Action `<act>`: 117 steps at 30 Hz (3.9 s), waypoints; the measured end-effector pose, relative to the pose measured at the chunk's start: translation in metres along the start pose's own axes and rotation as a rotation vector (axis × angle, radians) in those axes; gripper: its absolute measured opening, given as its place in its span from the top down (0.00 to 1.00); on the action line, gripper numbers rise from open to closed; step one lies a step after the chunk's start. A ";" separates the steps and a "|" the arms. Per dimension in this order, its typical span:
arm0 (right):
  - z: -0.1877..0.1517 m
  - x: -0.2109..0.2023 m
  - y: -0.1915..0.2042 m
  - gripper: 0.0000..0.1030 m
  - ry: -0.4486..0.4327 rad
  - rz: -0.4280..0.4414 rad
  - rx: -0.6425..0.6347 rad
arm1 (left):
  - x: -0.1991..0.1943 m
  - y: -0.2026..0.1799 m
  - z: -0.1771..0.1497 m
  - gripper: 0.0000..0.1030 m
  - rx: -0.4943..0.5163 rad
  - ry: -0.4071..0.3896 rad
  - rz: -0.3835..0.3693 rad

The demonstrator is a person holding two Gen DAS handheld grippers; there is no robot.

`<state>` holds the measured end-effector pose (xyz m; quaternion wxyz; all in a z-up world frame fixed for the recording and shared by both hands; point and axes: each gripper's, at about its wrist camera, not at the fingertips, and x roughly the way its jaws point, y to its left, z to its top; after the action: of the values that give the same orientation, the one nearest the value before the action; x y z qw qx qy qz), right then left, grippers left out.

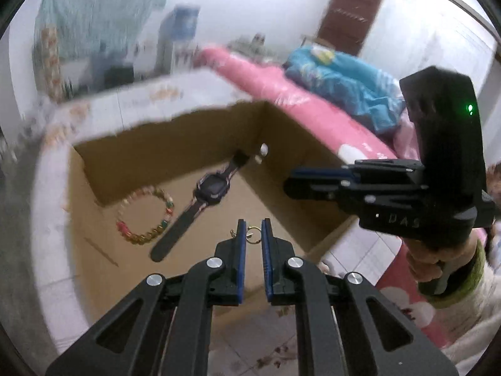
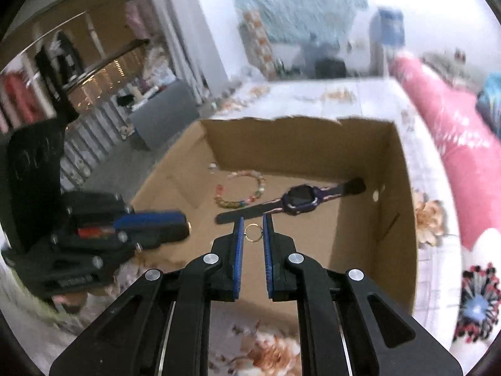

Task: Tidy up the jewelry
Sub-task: 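Lift the gold ring with the left tool while the right tool carries the charm over the box, then open the left tool over the box while the right tool opens to drop its charm, then withdraw both tools from the box back toward the jewelry on the sheet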

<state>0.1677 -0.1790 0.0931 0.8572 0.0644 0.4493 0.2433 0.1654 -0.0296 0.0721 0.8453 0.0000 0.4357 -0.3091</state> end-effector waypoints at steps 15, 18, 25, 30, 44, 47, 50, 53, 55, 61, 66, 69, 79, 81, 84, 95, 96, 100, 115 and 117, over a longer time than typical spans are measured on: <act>0.019 0.022 -0.039 0.84 0.061 0.008 0.124 | 0.048 0.039 0.022 0.89 -0.147 0.166 0.048; 0.020 0.016 -0.042 0.84 0.048 0.007 0.132 | 0.044 0.039 0.022 0.89 -0.152 0.151 0.049; 0.016 -0.017 -0.040 0.79 -0.021 0.004 0.142 | 0.018 0.030 0.018 0.76 -0.130 0.077 0.025; 0.011 -0.044 -0.036 0.70 -0.073 -0.004 0.151 | -0.012 0.023 0.012 0.61 -0.117 0.000 0.019; -0.029 -0.130 -0.006 0.37 -0.247 -0.104 0.118 | -0.092 -0.008 -0.025 0.19 -0.018 -0.185 0.098; -0.042 -0.138 -0.005 0.34 -0.257 -0.139 0.119 | -0.099 -0.012 -0.035 0.18 0.000 -0.192 0.134; -0.054 -0.143 -0.007 0.31 -0.261 -0.167 0.138 | -0.103 -0.015 -0.045 0.18 0.009 -0.185 0.153; -0.067 -0.144 -0.012 0.28 -0.263 -0.172 0.175 | -0.102 -0.018 -0.052 0.18 0.014 -0.173 0.171; -0.079 -0.143 -0.015 0.28 -0.267 -0.173 0.212 | -0.099 -0.019 -0.056 0.18 0.008 -0.153 0.170; -0.114 -0.134 -0.021 0.27 -0.246 -0.166 0.320 | -0.094 -0.020 -0.074 0.18 -0.002 -0.132 0.136; -0.134 -0.126 -0.023 0.27 -0.234 -0.159 0.377 | -0.086 -0.029 -0.085 0.18 0.009 -0.101 0.110; -0.144 -0.125 -0.025 0.26 -0.233 -0.143 0.397 | -0.084 -0.036 -0.088 0.18 0.013 -0.093 0.095; -0.152 -0.126 -0.029 0.26 -0.243 -0.113 0.417 | -0.074 -0.055 -0.089 0.18 0.028 -0.065 0.033; -0.153 -0.126 -0.029 0.26 -0.240 -0.108 0.418 | -0.072 -0.057 -0.089 0.18 0.027 -0.059 0.026; -0.154 -0.124 -0.030 0.26 -0.237 -0.103 0.417 | -0.068 -0.057 -0.088 0.18 0.020 -0.048 0.012; -0.154 -0.122 -0.031 0.26 -0.232 -0.098 0.418 | -0.057 -0.059 -0.088 0.18 0.015 -0.011 0.006; -0.154 -0.121 -0.031 0.26 -0.231 -0.098 0.419 | -0.056 -0.059 -0.089 0.18 0.015 -0.009 0.005; -0.155 -0.119 -0.031 0.26 -0.227 -0.096 0.424 | -0.050 -0.060 -0.089 0.18 0.016 0.003 -0.001; -0.157 -0.104 -0.038 0.26 -0.191 -0.105 0.443 | -0.020 -0.058 -0.100 0.18 0.048 0.043 0.020; -0.158 -0.101 -0.039 0.26 -0.184 -0.108 0.448 | -0.016 -0.061 -0.102 0.18 0.076 0.042 0.042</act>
<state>0.0067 -0.2782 0.0618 0.8706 0.2508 0.4147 0.0847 0.0512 -0.0430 0.0369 0.8418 0.0476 0.4410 -0.3077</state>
